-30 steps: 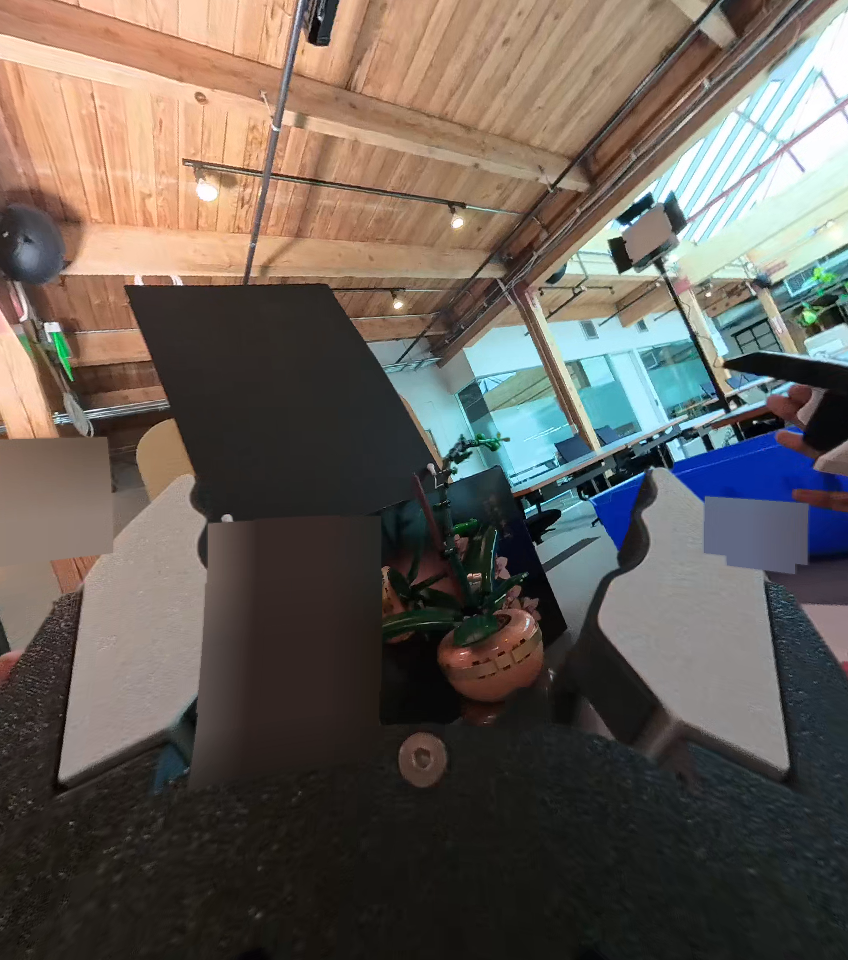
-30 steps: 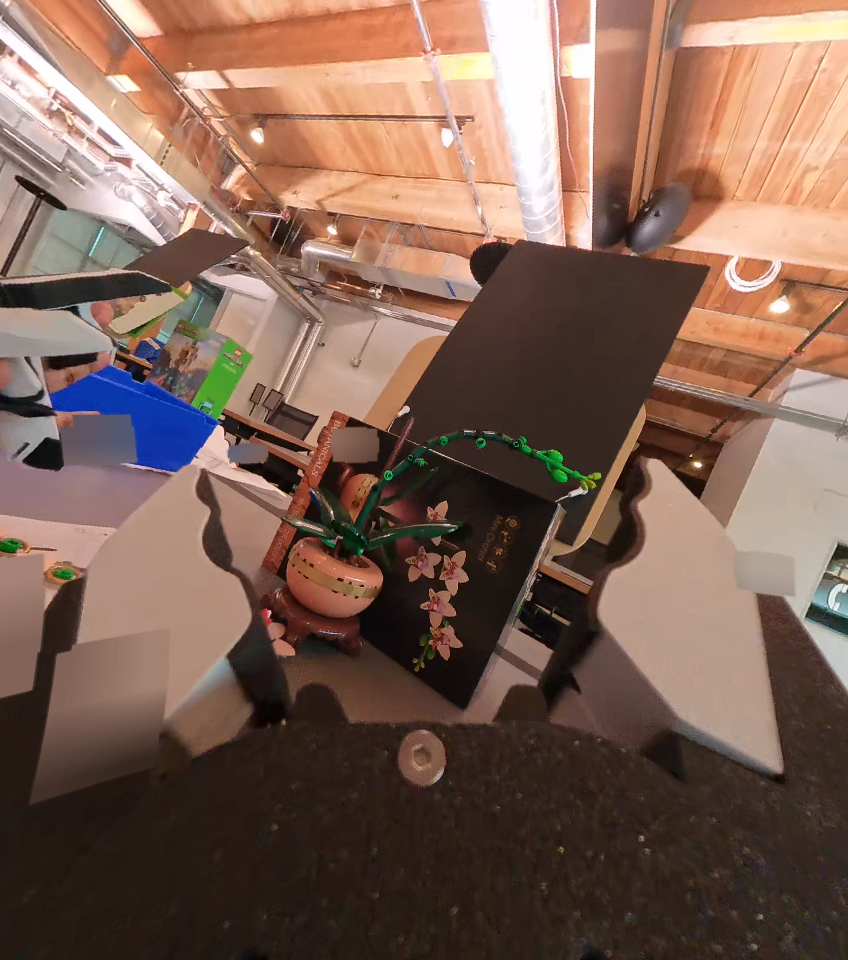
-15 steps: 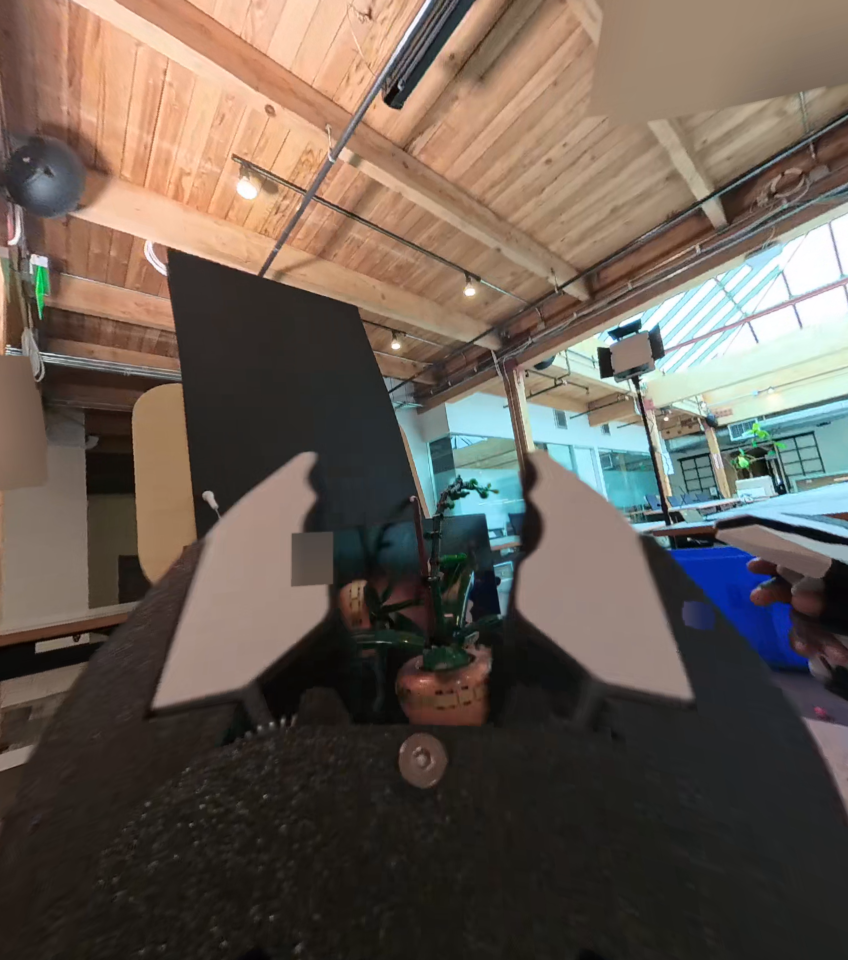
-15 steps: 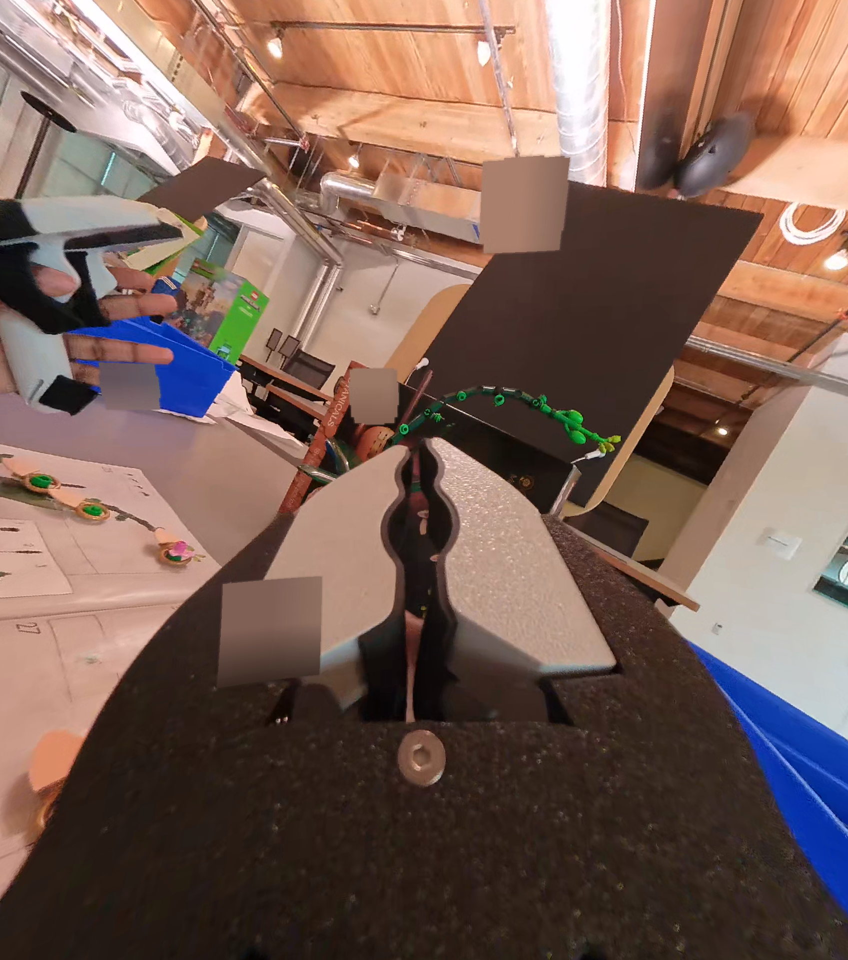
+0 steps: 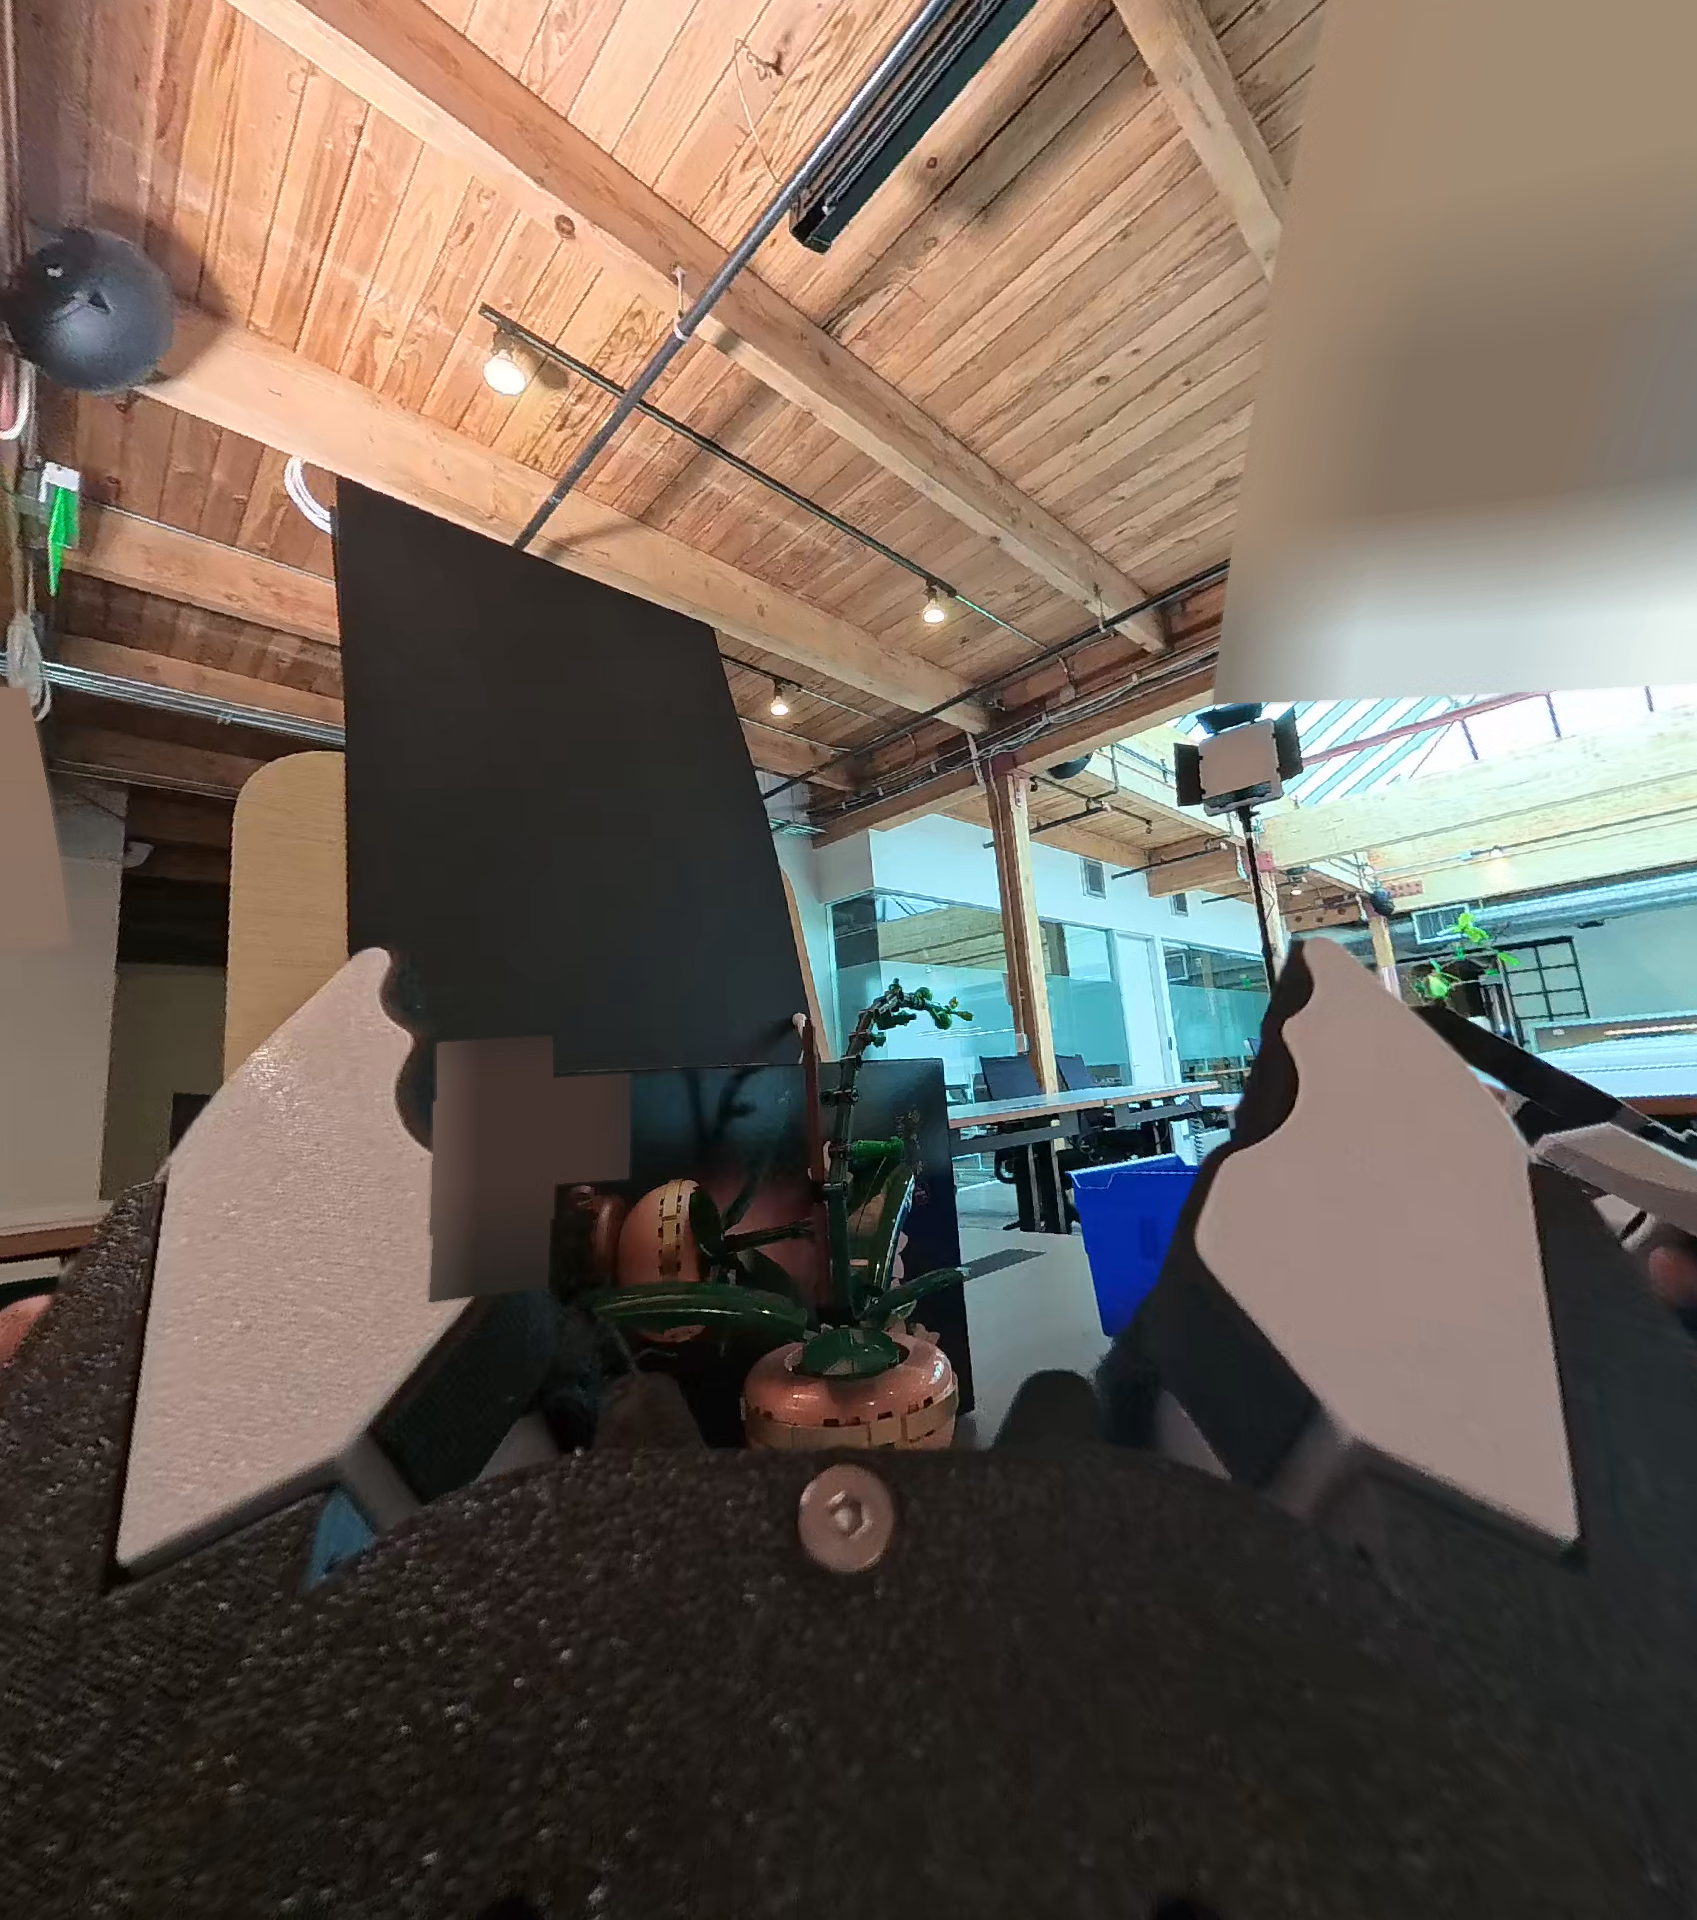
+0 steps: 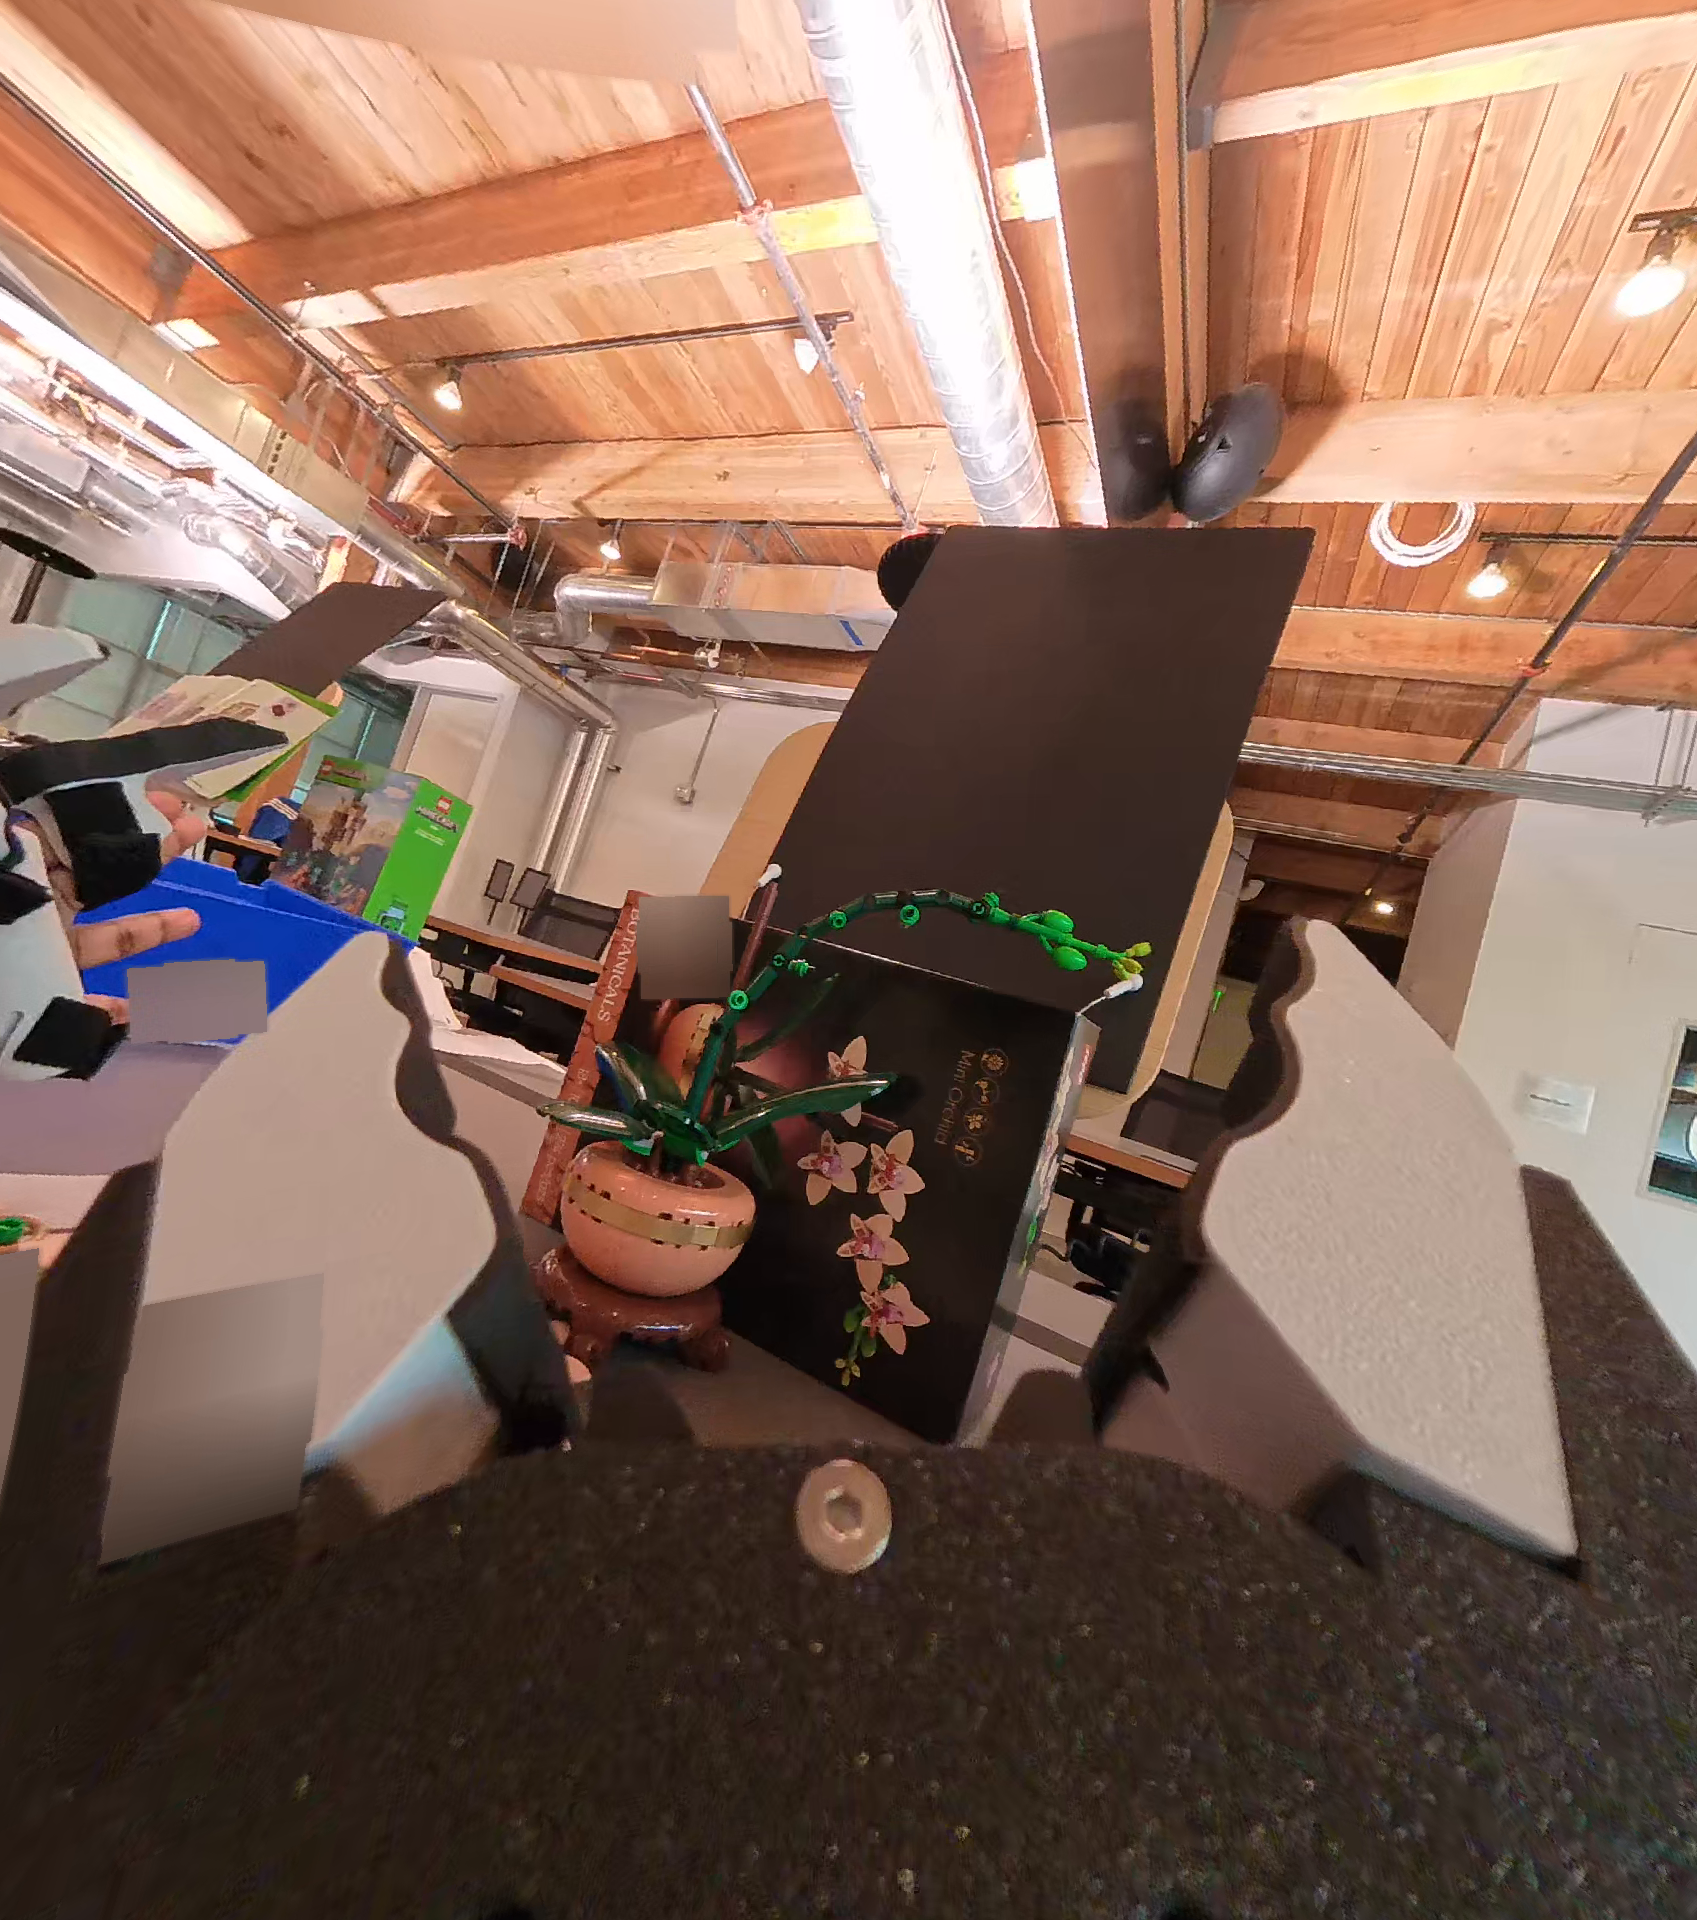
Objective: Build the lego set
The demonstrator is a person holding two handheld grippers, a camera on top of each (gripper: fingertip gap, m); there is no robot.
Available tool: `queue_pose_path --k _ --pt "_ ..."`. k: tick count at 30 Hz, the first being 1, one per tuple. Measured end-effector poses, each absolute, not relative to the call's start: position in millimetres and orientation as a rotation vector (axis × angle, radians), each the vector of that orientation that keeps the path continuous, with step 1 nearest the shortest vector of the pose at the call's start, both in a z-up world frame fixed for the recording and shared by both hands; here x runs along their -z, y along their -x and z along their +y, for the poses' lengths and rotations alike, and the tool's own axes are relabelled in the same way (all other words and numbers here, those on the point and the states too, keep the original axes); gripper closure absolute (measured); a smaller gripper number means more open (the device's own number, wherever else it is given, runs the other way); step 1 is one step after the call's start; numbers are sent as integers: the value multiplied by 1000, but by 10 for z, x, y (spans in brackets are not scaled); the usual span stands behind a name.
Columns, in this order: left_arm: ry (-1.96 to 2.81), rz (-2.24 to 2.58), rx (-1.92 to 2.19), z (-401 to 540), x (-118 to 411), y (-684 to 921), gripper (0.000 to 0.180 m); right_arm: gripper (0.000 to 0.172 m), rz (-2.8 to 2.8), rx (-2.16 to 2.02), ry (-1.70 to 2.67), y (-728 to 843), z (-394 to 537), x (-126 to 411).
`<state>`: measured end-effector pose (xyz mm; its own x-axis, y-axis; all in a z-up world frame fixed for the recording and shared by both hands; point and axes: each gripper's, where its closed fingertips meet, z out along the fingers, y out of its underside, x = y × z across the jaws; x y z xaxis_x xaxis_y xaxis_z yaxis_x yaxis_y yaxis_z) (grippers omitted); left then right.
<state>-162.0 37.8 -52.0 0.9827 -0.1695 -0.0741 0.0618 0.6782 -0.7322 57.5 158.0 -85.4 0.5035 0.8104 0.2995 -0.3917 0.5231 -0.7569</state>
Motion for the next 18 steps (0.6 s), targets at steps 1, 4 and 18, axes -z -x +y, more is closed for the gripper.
queue_pose_path --k 1,4,18 --pt "816 145 131 376 519 1611 34 29 -714 -794 672 -569 1571 856" --pt "814 147 134 371 518 1606 34 28 -723 -790 675 -555 1569 865" --pt "853 255 61 342 620 1523 180 172 -914 -673 710 -469 1510 1087"
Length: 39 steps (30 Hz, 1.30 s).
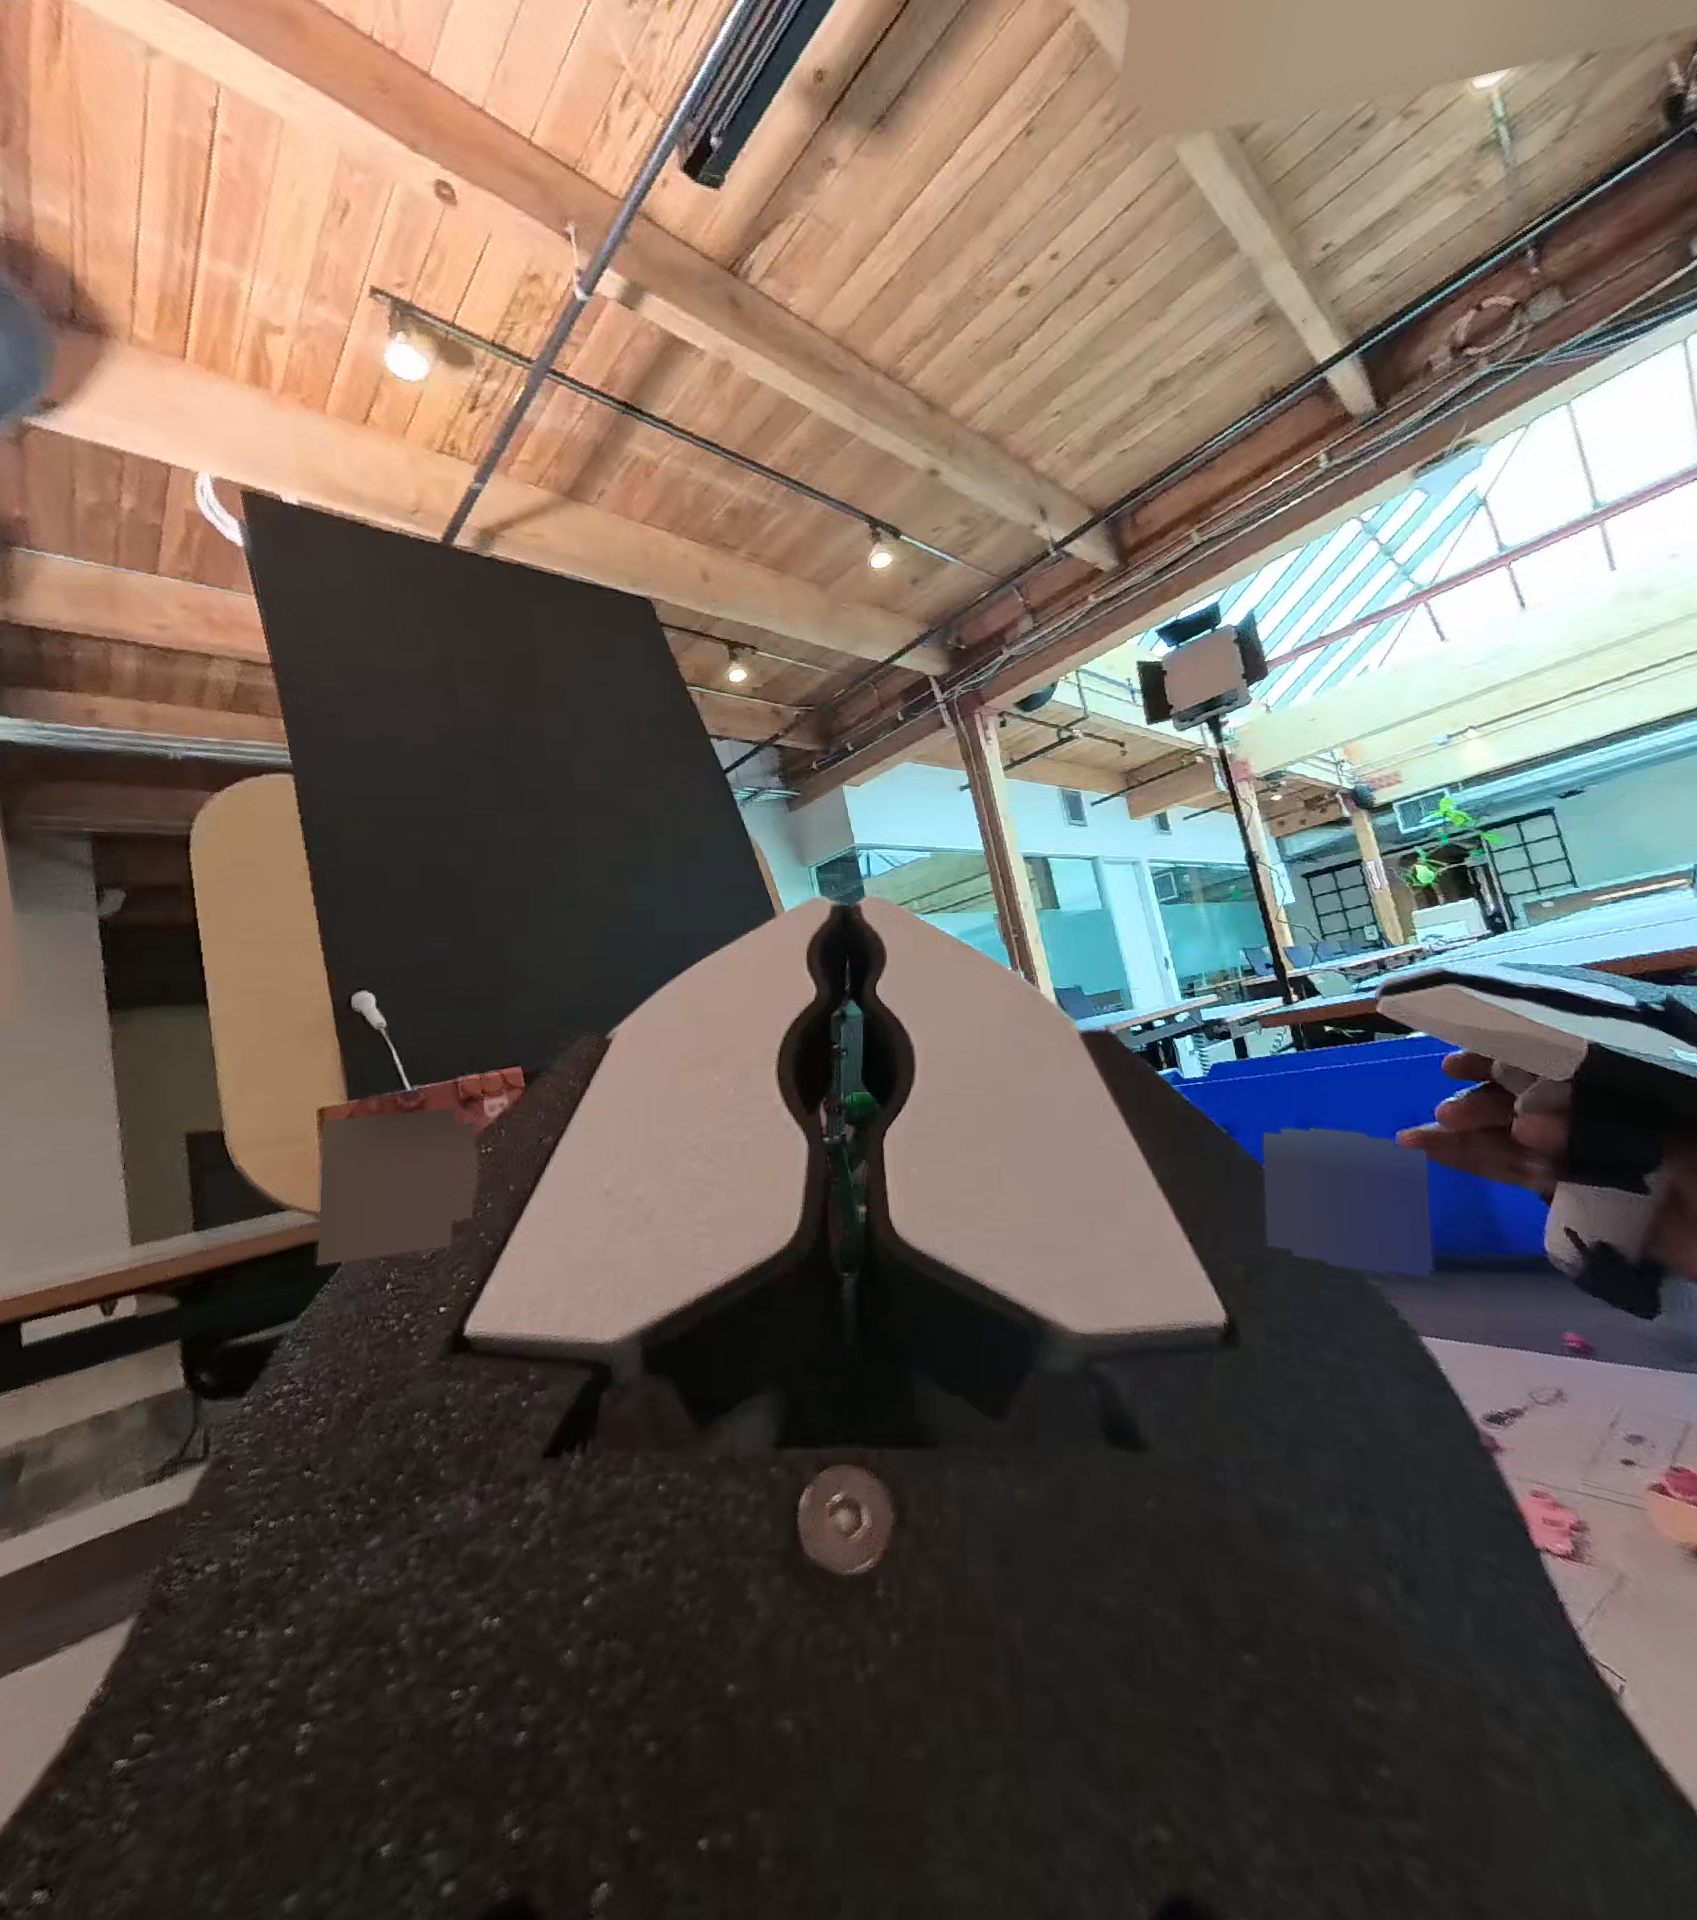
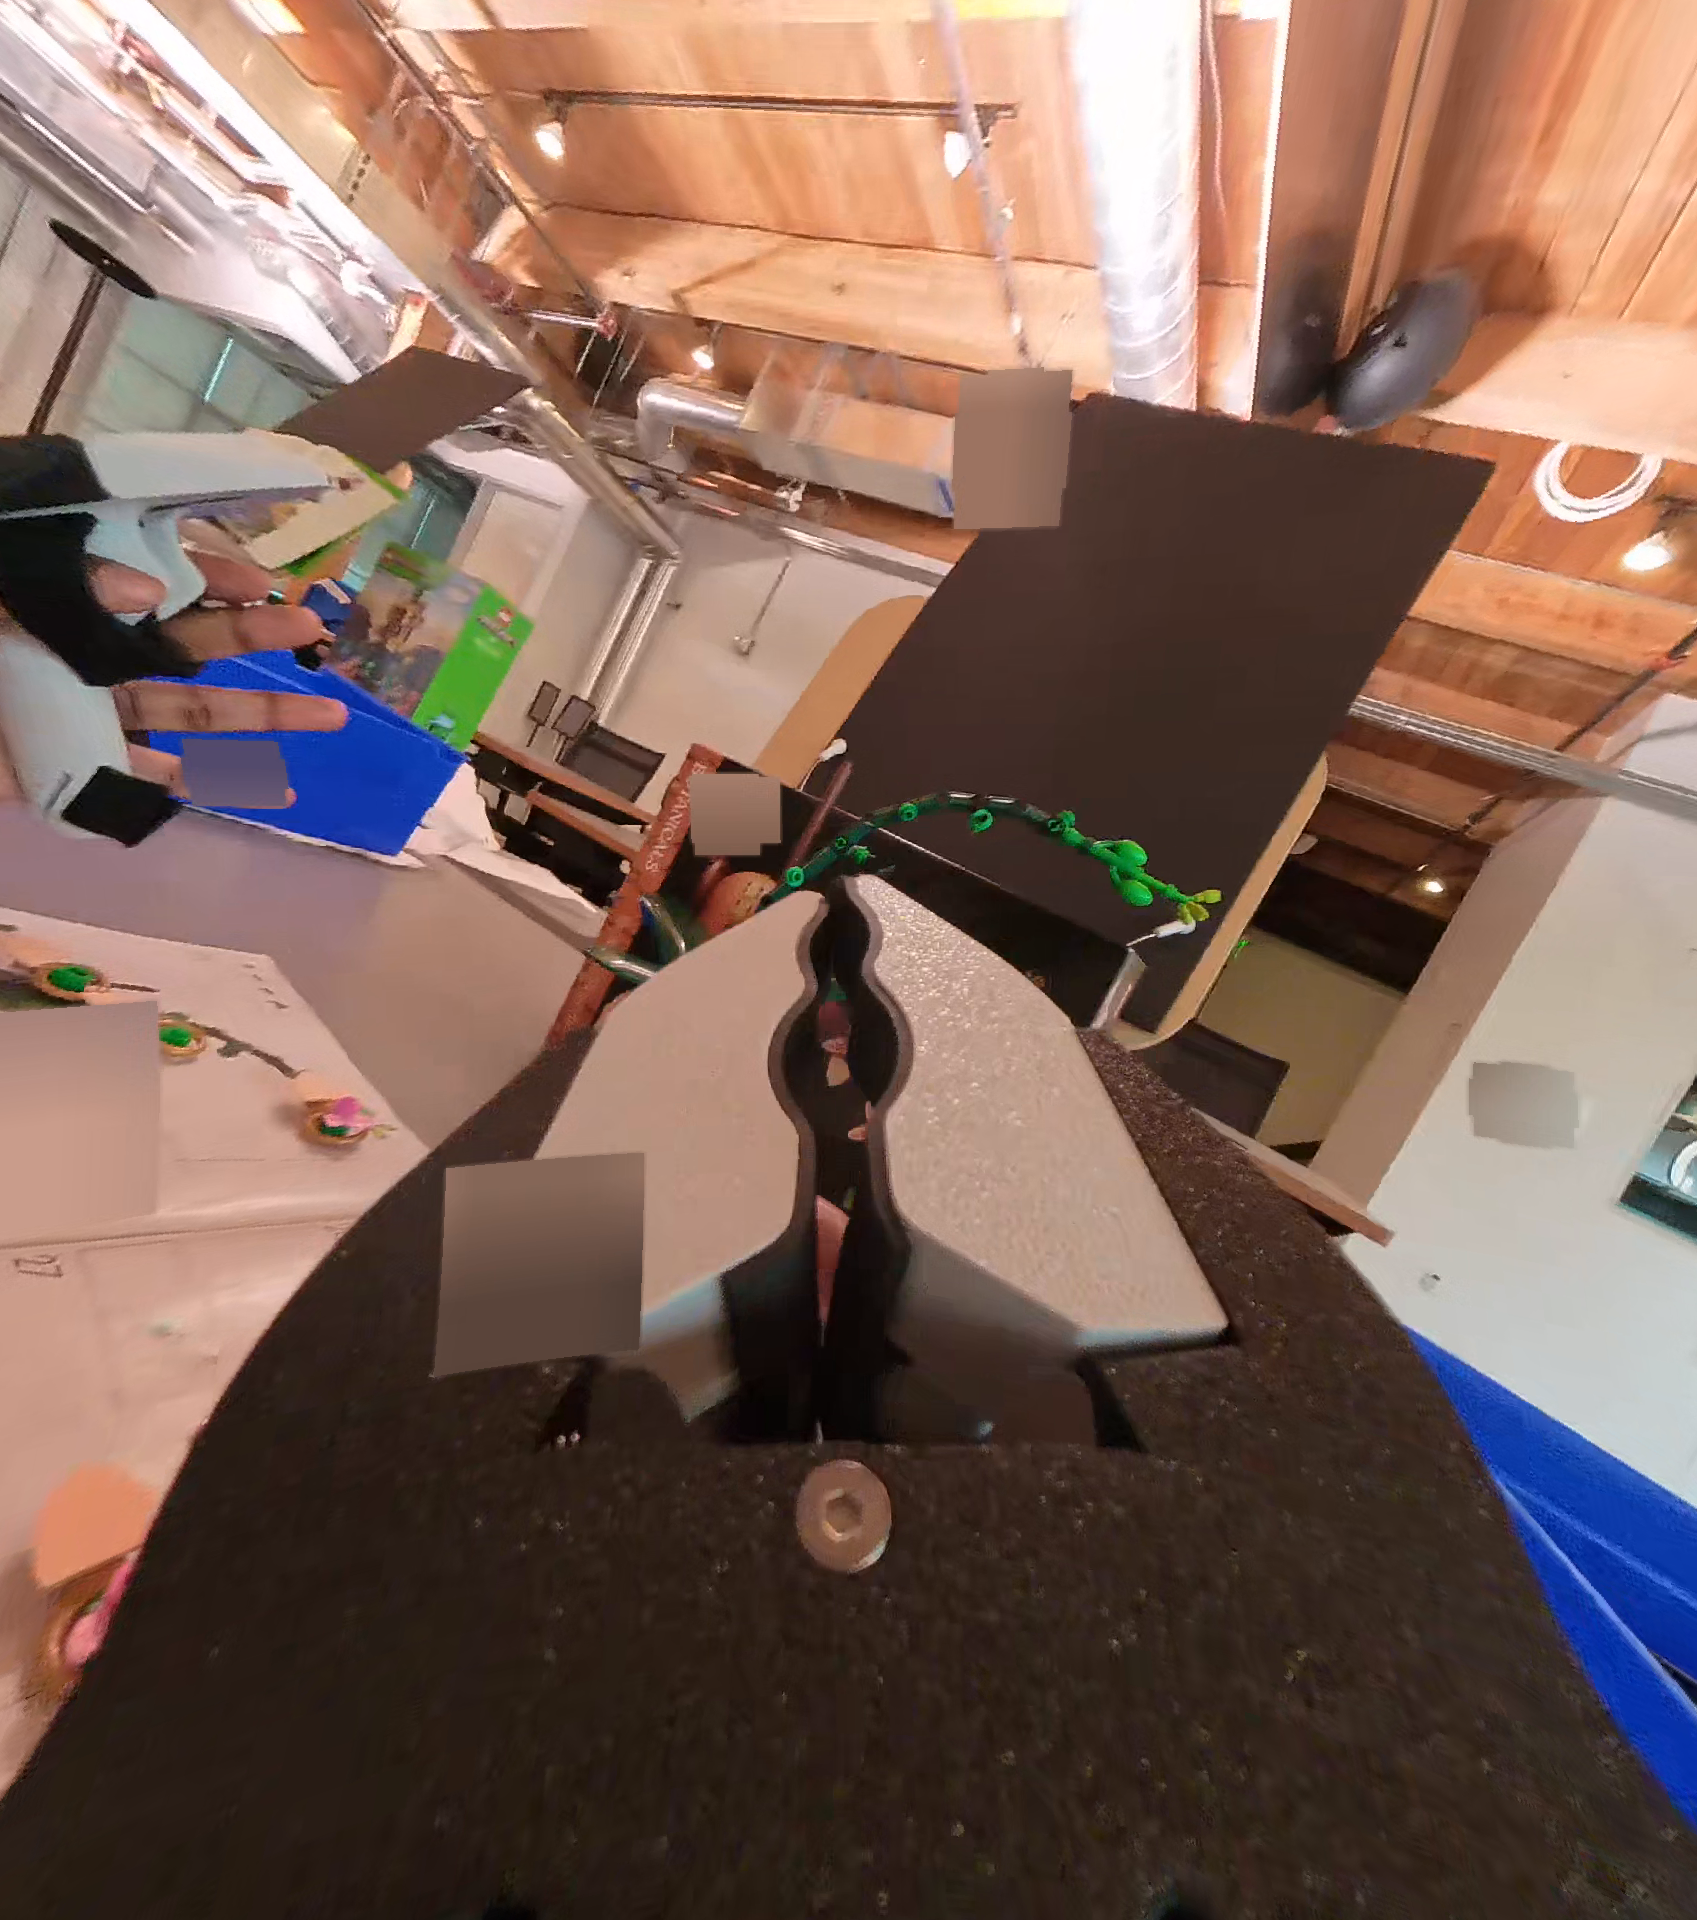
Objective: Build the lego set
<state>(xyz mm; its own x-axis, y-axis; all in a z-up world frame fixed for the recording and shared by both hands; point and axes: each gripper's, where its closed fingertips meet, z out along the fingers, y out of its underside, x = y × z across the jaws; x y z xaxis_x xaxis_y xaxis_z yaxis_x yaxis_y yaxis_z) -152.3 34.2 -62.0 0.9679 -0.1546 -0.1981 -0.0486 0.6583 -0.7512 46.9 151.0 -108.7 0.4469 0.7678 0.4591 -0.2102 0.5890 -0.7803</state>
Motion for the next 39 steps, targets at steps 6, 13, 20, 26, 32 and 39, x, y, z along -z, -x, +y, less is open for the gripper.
queue_pose_path --k 6,13,20,26,32,39 --pt "895 160 -12 471 598 1619 35 46 -835 -643 684 -437 1558 979" --pt "931 286 -117 454 708 1554 180 172 -879 -591 707 -526 1582 1056" --pt "916 261 -66 512 654 1472 42 75 -859 -591 724 -438 1615 1046" --pt "878 178 -27 458 591 1602 34 41 -777 -663 767 -497 1715 1001" --pt "900 219 -29 504 624 1532 35 35 -785 -673 768 -475 1704 1008" --pt "899 404 -161 459 724 1329 180 172 -924 -567 684 -484 1509 1082"
